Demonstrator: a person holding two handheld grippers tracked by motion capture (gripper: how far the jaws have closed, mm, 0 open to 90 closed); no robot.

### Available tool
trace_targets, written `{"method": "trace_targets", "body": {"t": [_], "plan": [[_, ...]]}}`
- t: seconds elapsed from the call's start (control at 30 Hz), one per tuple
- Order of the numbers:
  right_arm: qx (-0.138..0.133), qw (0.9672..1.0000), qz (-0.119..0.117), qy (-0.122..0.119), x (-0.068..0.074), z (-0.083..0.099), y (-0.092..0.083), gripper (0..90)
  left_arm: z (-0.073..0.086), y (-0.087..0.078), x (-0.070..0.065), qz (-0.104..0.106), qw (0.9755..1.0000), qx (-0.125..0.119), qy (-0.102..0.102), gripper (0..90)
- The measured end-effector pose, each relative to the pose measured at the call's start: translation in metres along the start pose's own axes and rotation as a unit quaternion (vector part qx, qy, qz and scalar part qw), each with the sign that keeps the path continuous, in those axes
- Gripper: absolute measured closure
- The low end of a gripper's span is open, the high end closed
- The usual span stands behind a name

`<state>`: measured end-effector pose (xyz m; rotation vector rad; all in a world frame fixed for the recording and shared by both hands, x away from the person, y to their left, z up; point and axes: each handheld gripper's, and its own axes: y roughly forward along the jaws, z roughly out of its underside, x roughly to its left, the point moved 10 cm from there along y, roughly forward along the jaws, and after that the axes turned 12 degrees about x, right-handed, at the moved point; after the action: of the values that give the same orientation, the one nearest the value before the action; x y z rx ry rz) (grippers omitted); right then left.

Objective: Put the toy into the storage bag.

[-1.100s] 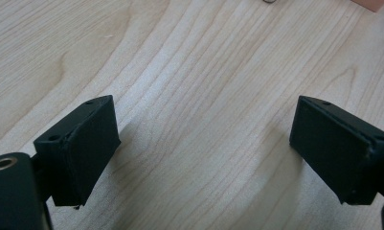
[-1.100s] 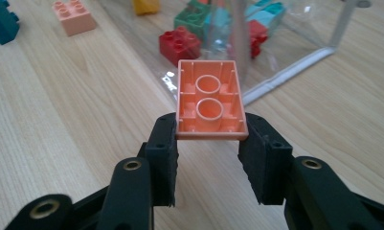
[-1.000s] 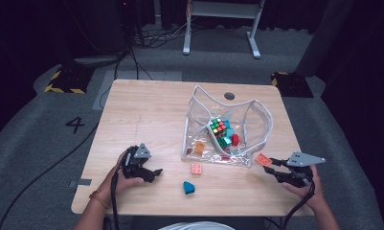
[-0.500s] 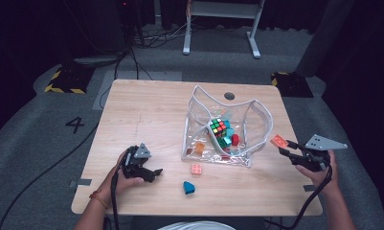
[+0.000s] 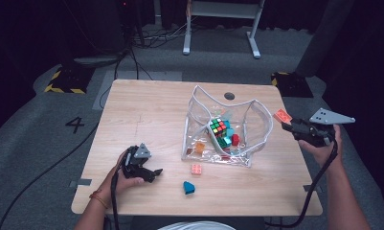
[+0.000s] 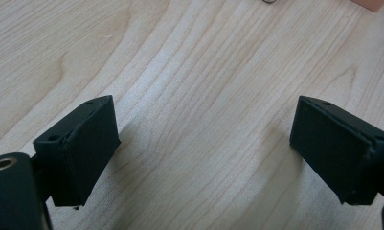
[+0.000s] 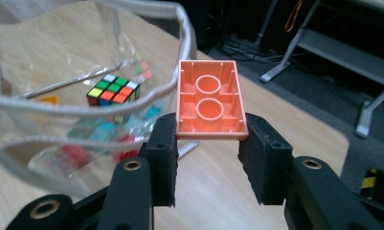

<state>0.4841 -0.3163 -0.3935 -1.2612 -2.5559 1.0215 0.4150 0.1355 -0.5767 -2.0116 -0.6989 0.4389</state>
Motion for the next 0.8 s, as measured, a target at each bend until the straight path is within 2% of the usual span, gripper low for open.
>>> {"method": "trace_targets", "body": {"t": [0.2, 0.3, 0.4, 0.47, 0.6, 0.67, 0.8], "plan": [[-0.013, 0.9998, -0.003, -0.011, -0.003, -0.030, -0.002, 59.5, 0.000, 0.000, 0.001, -0.001, 1.0000, 0.000, 0.003, 9.4], [-0.017, 0.9997, -0.001, -0.020, -0.002, -0.042, -0.002, 59.5, 0.000, 0.000, 0.001, -0.002, 1.0000, 0.000, 0.003, 9.5], [-0.021, 0.9995, -0.010, -0.020, 0.003, -0.053, -0.001, 59.5, 0.000, 0.000, 0.000, 0.001, 1.0000, -0.001, 0.001, 9.4], [-0.022, 0.9992, -0.026, -0.020, 0.012, -0.058, 0.001, 59.5, 0.000, 0.000, 0.000, 0.001, 1.0000, -0.001, 0.001, 9.4], [-0.027, 0.9977, -0.043, -0.046, 0.029, -0.065, 0.006, 59.5, 0.000, 0.000, 0.000, 0.001, 1.0000, -0.001, 0.001, 9.4], [-0.023, 0.9971, -0.051, -0.051, 0.039, -0.068, 0.008, 59.5, 0.000, 0.000, 0.000, 0.001, 1.0000, -0.001, 0.001, 9.4], [-0.019, 0.9944, -0.075, -0.071, 0.059, -0.075, 0.014, 59.5, 0.000, 0.000, 0.000, 0.001, 1.0000, -0.001, 0.001, 9.4]]}}
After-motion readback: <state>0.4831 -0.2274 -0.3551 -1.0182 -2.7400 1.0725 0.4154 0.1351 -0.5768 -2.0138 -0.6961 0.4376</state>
